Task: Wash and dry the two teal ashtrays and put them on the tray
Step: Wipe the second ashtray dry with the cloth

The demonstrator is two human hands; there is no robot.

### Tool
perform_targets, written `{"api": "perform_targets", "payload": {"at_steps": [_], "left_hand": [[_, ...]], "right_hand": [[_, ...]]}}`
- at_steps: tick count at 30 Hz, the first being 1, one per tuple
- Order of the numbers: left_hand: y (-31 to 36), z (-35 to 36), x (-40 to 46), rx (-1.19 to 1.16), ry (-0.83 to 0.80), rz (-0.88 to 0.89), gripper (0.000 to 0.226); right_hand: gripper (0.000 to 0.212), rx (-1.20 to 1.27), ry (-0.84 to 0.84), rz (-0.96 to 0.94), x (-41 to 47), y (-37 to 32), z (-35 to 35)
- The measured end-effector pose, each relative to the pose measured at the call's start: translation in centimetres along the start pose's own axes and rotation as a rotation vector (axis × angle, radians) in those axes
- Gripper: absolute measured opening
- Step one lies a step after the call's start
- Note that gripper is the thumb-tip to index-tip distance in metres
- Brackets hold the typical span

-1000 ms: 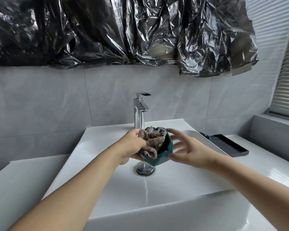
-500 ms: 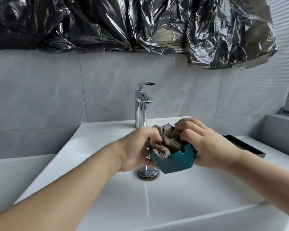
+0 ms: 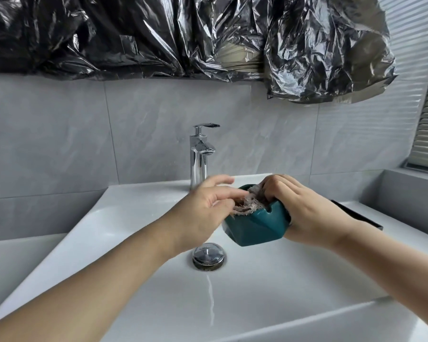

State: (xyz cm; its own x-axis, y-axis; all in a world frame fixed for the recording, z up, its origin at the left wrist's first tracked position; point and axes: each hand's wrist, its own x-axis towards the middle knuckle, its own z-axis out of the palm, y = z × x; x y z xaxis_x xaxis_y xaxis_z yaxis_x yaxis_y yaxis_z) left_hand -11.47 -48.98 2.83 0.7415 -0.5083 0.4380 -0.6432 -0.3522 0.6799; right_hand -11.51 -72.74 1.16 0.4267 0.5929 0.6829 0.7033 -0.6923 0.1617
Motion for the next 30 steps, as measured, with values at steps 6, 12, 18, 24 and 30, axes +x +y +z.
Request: {"api": "perform_targets", "payload": {"at_steps": [6,12,18,24,30], "left_hand": [[0.2,-1.1,-0.9,0.473,-0.013,0.297,0.037],[0.5,0.5,-1.1,0.616,-0.135,0.174,0.031],[1.2,1.8,-1.0,0.233,-0.044,-0.063,0.021],[0.5,1.5,-1.1,0.148,-0.155,0.04,0.018],[0.1,0.2,-0.9,0.225,-0.177,0.147,0.026]], "right_hand": [[0.048,-0.078,0.002,-0.007,0.1,0.0,0.0],[0.035,-0.227,-0.08,0.0,0.3,-0.7,-0.2],[0.027,-0.381,-0.027,-0.07,1.1,-1.3,0.3],[0.048,-0.05,-0.015,0.015,0.1,-0.4,-0.5],[0.031,-0.212,-0.083,-0.067,0.0,-0.2,-0.9]]}}
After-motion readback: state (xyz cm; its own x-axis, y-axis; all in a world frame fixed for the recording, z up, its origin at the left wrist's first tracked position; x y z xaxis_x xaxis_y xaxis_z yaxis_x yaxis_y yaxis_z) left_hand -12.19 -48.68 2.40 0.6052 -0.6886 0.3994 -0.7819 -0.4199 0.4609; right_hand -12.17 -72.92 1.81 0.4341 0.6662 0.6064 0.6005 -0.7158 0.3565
